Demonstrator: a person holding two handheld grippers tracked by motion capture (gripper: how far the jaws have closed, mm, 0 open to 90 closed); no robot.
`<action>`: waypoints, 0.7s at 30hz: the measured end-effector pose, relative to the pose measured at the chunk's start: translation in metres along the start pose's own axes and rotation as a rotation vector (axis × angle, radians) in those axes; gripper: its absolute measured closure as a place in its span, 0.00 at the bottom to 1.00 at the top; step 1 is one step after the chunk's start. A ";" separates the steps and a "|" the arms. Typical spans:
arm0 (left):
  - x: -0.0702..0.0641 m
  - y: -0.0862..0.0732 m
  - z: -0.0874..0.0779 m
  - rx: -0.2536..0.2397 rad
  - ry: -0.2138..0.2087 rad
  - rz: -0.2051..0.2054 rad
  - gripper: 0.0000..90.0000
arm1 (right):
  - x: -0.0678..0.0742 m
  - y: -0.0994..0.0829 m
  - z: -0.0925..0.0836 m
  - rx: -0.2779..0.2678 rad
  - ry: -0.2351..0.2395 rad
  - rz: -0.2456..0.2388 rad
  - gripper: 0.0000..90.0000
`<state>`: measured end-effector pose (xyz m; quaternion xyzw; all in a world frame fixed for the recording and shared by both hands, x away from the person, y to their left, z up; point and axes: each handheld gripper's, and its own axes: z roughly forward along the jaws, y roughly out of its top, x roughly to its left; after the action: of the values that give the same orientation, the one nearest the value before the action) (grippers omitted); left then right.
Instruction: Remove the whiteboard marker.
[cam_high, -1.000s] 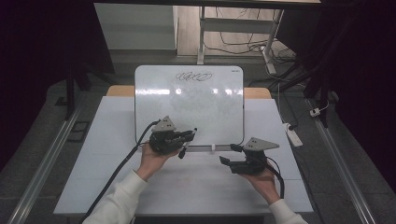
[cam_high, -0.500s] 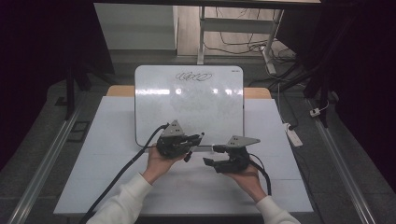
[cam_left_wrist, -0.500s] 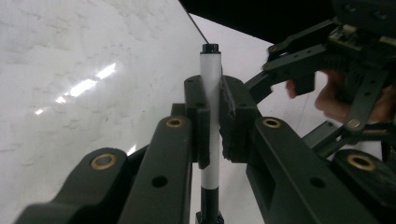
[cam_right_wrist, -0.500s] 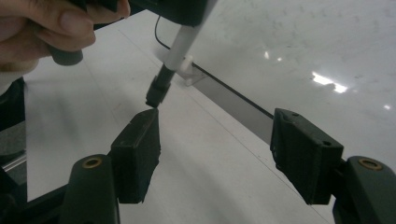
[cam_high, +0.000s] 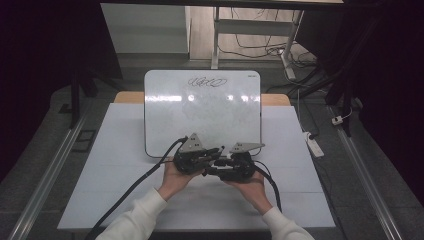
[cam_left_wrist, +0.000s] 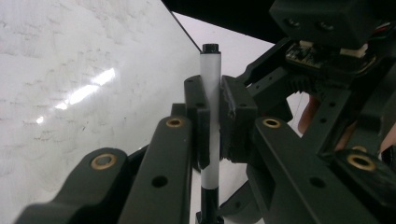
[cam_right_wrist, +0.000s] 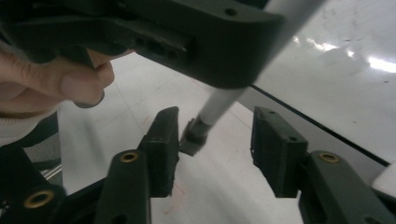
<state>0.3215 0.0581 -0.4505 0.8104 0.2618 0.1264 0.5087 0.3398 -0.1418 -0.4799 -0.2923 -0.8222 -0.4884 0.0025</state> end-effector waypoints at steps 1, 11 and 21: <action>0.000 0.000 0.000 0.000 0.001 0.003 0.91 | 0.000 0.000 0.001 0.004 0.004 0.002 0.63; -0.005 0.000 0.001 -0.005 0.008 0.023 0.91 | 0.001 0.000 0.011 0.055 0.008 0.043 0.83; -0.008 -0.002 0.006 -0.008 -0.006 0.023 0.89 | -0.004 -0.001 0.013 0.064 0.002 0.078 0.85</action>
<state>0.3168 0.0500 -0.4545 0.8116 0.2505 0.1311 0.5112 0.3462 -0.1341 -0.4888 -0.3236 -0.8254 -0.4616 0.0318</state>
